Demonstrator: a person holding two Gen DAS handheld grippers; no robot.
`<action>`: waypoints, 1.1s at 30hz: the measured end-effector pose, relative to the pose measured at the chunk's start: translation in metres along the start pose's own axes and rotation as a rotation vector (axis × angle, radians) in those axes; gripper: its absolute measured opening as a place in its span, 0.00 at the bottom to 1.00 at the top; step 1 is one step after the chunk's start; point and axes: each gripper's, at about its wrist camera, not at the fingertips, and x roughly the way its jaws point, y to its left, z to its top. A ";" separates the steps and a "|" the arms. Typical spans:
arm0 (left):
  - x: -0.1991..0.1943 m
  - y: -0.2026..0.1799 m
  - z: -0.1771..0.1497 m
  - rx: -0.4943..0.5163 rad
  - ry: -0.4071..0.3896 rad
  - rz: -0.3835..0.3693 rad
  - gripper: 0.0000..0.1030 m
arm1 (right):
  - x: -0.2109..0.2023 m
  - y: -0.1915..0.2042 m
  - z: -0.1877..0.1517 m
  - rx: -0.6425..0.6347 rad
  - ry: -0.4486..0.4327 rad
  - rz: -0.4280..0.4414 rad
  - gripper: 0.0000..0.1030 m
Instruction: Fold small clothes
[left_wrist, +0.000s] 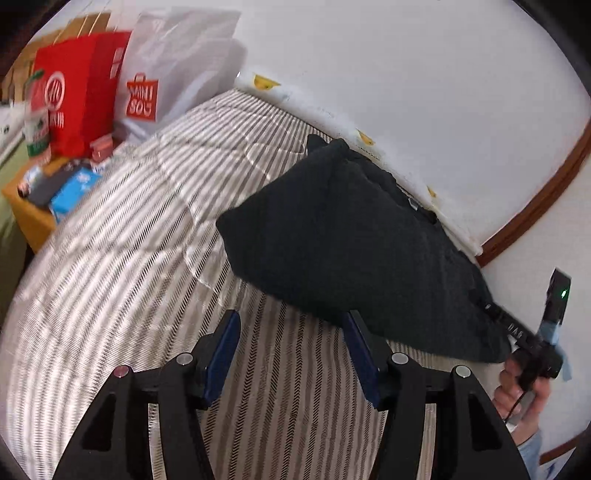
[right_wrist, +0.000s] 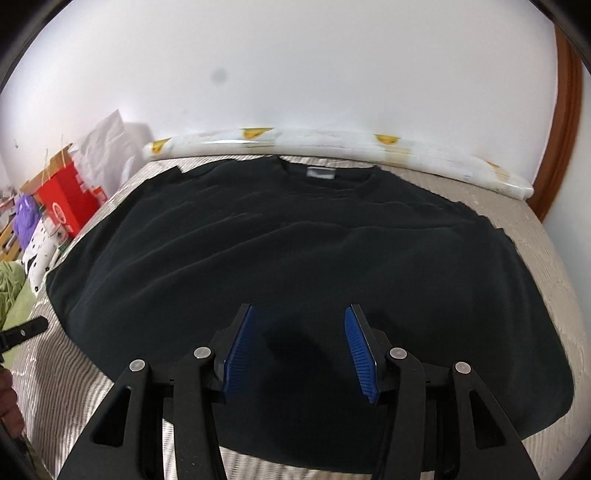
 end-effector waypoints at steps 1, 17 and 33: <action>0.004 0.002 0.001 -0.023 0.006 -0.023 0.54 | 0.001 0.003 -0.001 0.000 0.001 0.004 0.49; 0.047 -0.022 0.025 -0.055 0.000 -0.075 0.53 | 0.060 0.022 0.013 -0.012 0.061 -0.107 0.49; 0.040 -0.024 0.028 -0.046 -0.031 -0.022 0.17 | -0.016 0.030 -0.059 -0.109 0.038 -0.115 0.48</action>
